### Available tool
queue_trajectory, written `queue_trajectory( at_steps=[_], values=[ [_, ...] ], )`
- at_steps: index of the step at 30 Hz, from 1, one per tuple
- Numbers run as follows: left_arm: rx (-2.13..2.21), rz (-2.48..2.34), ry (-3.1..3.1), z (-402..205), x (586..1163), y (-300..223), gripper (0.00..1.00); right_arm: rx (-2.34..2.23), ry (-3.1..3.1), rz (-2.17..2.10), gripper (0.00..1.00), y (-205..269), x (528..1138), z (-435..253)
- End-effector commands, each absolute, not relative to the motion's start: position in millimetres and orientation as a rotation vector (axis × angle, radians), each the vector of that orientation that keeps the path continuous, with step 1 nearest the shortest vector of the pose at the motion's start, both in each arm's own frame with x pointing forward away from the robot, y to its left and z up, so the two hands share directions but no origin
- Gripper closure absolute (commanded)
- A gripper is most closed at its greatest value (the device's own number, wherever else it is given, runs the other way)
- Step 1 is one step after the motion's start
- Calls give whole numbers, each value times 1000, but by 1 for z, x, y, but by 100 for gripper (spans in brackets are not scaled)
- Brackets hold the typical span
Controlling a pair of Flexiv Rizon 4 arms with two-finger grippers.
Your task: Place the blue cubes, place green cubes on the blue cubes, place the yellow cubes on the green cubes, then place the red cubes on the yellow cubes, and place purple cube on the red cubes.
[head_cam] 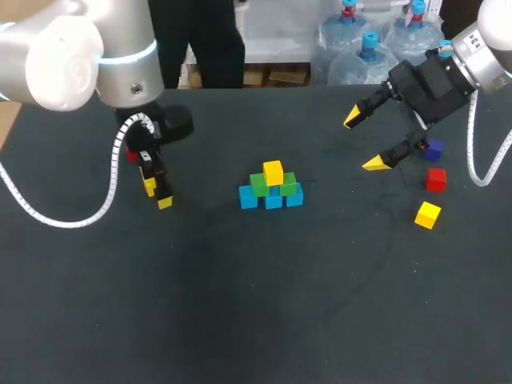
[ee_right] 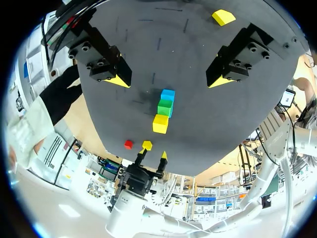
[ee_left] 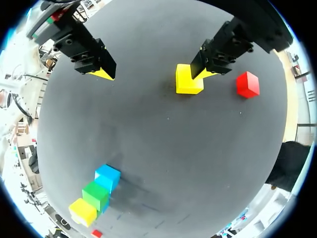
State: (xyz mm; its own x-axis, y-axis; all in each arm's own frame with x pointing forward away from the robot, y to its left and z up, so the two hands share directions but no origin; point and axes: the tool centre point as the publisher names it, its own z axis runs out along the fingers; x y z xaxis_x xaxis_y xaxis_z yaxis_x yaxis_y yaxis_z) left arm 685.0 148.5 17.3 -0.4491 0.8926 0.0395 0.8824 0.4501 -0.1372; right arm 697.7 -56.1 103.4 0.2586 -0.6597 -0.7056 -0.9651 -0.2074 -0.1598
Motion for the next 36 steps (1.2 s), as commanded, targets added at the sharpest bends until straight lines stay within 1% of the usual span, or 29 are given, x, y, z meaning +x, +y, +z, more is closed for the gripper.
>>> queue_trajectory(
  at_steps=[1,17,27,32,36],
  values=[
    [-1583,150,-2585,12,683,148,0,-1948,1467,674,0,-56,698,103],
    [-1568,165,-2581,10,676,147,0,-1948,1467,674,0,-56,698,103],
    [-1774,242,-2454,36,653,114,0,-1948,1467,674,0,-56,698,103],
    [-1726,221,-2451,39,644,121,0,-1948,1467,674,0,-56,698,103],
    [-1657,206,-2500,35,648,132,0,-1948,1467,674,0,-56,698,103]
  ],
)
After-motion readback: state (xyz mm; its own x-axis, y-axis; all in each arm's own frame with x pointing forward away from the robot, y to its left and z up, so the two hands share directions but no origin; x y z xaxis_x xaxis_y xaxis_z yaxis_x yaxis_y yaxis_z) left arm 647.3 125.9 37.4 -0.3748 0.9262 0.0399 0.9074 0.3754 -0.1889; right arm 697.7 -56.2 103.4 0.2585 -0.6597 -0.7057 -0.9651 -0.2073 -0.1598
